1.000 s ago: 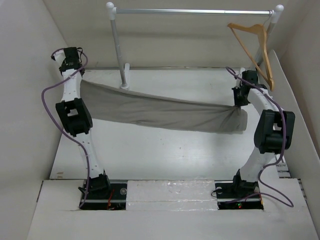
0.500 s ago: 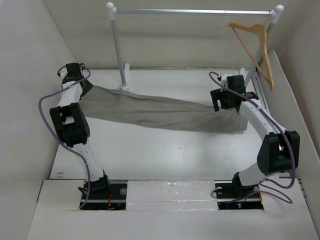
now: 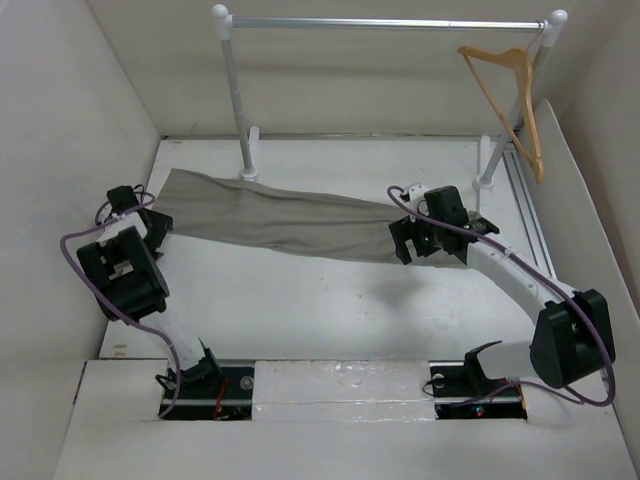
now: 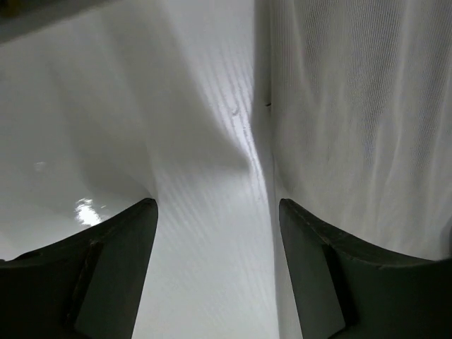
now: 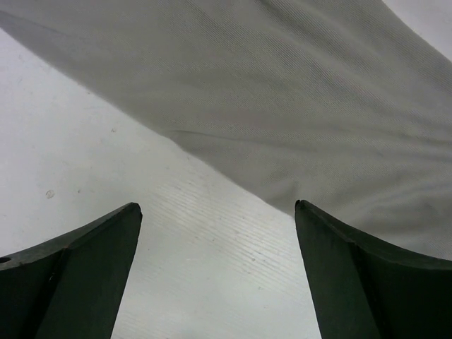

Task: Place the trousers on the hanger
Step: Fold the trousers

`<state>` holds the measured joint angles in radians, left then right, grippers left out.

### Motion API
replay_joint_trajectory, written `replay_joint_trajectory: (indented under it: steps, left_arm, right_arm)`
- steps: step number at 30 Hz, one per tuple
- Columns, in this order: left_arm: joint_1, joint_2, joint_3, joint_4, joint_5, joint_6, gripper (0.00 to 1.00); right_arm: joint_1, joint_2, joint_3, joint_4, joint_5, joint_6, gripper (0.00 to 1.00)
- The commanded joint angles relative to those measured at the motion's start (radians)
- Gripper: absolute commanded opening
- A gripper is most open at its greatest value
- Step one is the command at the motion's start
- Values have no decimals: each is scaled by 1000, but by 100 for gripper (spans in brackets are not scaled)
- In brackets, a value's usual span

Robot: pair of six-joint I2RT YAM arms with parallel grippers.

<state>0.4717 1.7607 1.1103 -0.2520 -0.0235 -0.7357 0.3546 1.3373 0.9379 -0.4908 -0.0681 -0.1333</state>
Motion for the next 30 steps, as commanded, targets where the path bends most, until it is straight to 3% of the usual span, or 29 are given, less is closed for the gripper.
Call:
replay_joint_trajectory:
  steps: [1, 2, 6, 9, 11, 13, 18, 21, 25, 26, 28, 29, 30]
  left_arm:
    - [-10, 69, 23, 91, 121, -65, 66]
    - [-10, 80, 31, 97, 123, -86, 67]
    - [-10, 105, 46, 158, 138, -116, 68]
    - [-10, 166, 112, 117, 129, -122, 66]
    - [-10, 187, 131, 114, 134, -122, 59]
    - [-10, 192, 135, 122, 122, -122, 34]
    - [-10, 229, 195, 82, 86, -94, 30]
    - [-10, 244, 209, 86, 77, -77, 21]
    - [-10, 261, 241, 66, 45, -51, 0]
    - [-10, 267, 261, 59, 39, -28, 0]
    - [-10, 279, 284, 28, -5, -5, 0]
    - [-10, 281, 301, 20, -18, 5, 0]
    - [-10, 281, 306, 10, -32, 28, 0]
  right_arm:
    - [1, -38, -17, 34, -53, 29, 95]
    - [-12, -47, -34, 38, -71, 49, 100]
    - [-90, -99, -146, 87, -148, 121, 100]
    - [-235, -153, -235, 122, -208, 201, 100]
    - [-357, -181, -275, 147, -236, 250, 100]
    - [-434, -208, -310, 162, -234, 277, 100]
    - [-630, -170, -356, 279, -260, 365, 100]
    - [-669, -86, -369, 354, -272, 408, 100]
    - [-713, 28, -366, 429, -233, 451, 99]
    - [-723, 72, -367, 451, -236, 472, 98]
    - [-735, 112, -366, 523, -239, 488, 83]
    - [-744, 143, -360, 535, -237, 497, 69]
    - [-744, 157, -355, 552, -236, 498, 49]
